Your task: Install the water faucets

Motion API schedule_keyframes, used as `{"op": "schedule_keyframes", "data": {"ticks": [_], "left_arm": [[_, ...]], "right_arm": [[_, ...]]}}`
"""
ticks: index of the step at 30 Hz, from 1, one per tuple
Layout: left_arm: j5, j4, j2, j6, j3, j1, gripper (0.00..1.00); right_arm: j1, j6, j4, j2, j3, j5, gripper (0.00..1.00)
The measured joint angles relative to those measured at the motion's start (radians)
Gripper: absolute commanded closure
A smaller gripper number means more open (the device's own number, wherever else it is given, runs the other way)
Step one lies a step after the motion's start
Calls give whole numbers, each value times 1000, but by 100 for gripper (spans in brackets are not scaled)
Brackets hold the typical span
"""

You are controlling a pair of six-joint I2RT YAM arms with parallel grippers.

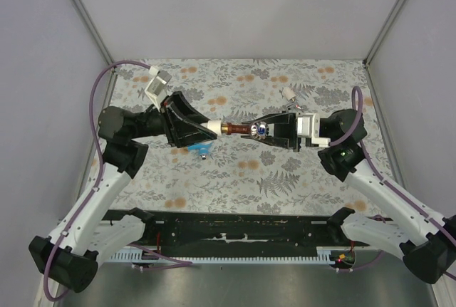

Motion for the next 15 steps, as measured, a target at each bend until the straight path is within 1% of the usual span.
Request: {"op": "schedule_keyframes", "data": {"ticks": [4,8,11,15], "left_arm": [[-5,-9,-12,50,0,-8,98],[-6,-55,-13,105,2,-13,98],[-5,-131,-13,161,16,-15,98],[-11,-301,-11,275,77,-15,98]], "right_arm": [[0,47,0,5,-9,7,100],[-3,48,-35,2,-11,10,100],[-3,-1,-114,-9,-3,17,100],[-3,-109,-281,-18,57,35,100]]}}
